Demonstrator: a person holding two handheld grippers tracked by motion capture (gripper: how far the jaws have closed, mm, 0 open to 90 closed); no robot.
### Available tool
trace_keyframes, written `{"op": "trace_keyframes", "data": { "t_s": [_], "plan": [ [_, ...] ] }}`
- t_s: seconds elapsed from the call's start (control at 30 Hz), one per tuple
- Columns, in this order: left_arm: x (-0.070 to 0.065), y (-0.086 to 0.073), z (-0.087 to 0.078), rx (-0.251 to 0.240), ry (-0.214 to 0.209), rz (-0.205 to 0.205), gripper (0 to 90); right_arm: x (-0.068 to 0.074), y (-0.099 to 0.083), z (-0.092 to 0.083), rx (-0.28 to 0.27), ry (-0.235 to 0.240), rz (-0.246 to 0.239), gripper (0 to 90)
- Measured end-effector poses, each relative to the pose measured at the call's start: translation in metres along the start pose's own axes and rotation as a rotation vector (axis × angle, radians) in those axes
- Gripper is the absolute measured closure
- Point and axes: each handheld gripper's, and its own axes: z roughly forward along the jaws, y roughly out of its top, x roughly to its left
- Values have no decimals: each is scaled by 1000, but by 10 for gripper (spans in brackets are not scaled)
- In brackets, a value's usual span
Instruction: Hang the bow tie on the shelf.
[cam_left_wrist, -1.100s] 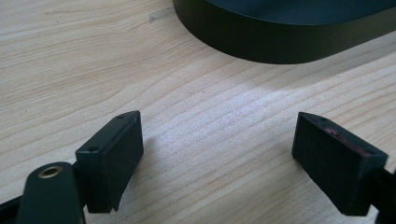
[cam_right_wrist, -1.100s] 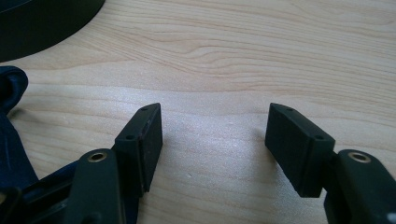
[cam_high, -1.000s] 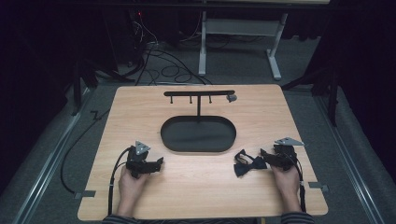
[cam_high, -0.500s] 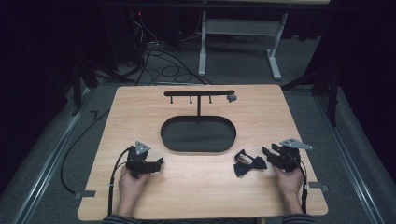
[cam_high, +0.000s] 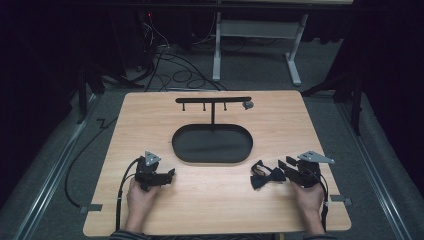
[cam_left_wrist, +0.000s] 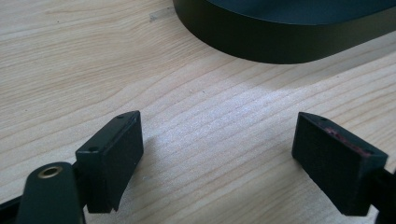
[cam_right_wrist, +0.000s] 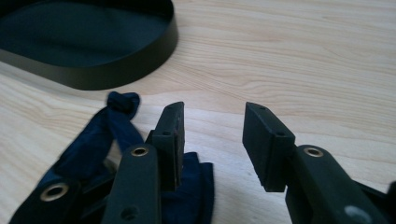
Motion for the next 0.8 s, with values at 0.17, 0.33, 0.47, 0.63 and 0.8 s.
{"op": "trace_keyframes", "data": {
  "t_s": [0.17,0.33,0.47,0.63,0.8],
  "plan": [
    [0,0,0,0,0,0,168,7,3,-3,-6,34,-17,628],
    [0,0,0,0,0,0,168,14,5,-4,-5,59,-27,634],
    [0,0,0,0,0,0,168,19,7,-2,-5,81,-34,635],
    [0,0,0,1,0,0,168,23,8,3,-2,116,-22,635],
    [0,0,0,0,0,0,168,28,9,8,13,134,-31,635]
  ]
}}
